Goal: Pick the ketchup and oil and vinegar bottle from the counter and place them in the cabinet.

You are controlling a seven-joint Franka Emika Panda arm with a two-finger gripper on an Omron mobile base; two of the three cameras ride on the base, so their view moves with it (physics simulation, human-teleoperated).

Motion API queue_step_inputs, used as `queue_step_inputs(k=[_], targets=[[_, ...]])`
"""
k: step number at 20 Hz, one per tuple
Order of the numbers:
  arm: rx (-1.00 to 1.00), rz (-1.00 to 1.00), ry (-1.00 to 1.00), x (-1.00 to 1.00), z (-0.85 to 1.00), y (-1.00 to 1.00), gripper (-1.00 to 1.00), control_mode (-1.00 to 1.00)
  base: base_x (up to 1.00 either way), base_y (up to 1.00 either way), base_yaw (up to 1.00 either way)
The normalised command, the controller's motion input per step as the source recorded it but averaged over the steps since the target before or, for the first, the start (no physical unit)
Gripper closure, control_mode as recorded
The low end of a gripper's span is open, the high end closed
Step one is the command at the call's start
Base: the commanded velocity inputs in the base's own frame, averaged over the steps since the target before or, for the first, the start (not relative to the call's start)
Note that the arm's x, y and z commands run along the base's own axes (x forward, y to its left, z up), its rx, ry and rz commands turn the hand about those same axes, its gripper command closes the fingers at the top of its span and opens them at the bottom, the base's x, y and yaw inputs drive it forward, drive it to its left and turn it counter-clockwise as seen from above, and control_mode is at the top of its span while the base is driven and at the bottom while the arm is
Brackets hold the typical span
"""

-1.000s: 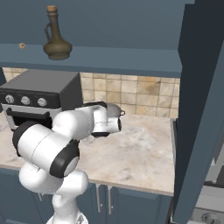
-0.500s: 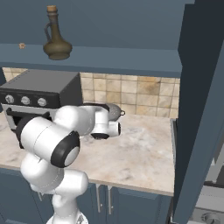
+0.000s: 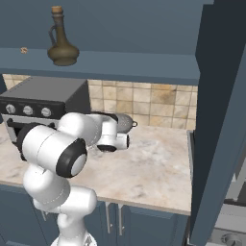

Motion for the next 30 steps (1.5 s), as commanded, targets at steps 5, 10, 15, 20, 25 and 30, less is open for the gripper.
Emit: queue_step_inputs(k=[5, 10, 15, 20, 25, 30], targets=[[0.0, -0.02, 0.0, 0.02, 0.0, 0.03, -1.0, -1.0, 0.0, 0.0, 0.0], [0.05, 0.0, 0.0, 0.0, 0.11, -0.03, -1.0, -1.0, 0.0, 0.0, 0.0], [0.1, 0.0, 0.0, 0.0, 0.25, -0.09, -1.0, -1.0, 0.0, 0.0, 0.0], [0.02, 0.0, 0.0, 0.0, 0.05, 0.0, -1.0, -1.0, 0.0, 0.0, 0.0], [0.0, -0.01, 0.0, 0.0, -0.02, 0.0, -1.0, -1.0, 0.0, 0.0, 0.0], [0.0, -0.04, 0.0, 0.0, -0.01, 0.0, -1.0, -1.0, 0.0, 0.0, 0.0]])
